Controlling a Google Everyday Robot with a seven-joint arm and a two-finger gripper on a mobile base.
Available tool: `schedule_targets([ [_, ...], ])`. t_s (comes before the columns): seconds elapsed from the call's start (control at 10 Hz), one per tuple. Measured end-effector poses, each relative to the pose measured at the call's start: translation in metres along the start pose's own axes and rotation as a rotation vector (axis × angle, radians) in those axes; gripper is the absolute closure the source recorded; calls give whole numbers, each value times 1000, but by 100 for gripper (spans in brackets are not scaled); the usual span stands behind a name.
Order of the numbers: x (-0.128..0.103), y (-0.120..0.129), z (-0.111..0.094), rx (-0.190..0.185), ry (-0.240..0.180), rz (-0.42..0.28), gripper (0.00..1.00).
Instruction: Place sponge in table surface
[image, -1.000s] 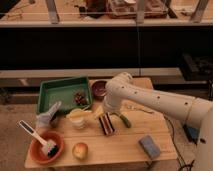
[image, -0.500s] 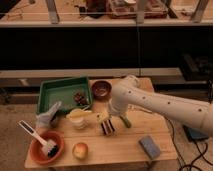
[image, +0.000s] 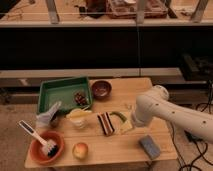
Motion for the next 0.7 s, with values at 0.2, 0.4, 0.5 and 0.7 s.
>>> schedule_targets([
  [0.2,-9,13,1,-12,-6,22,20],
  [0.4,-8,13,1,-12,-6,22,20],
  [0.5,-9,13,1,-14,-7,21,20],
  [0.7,-5,12,9,-33,-33,-16,20],
])
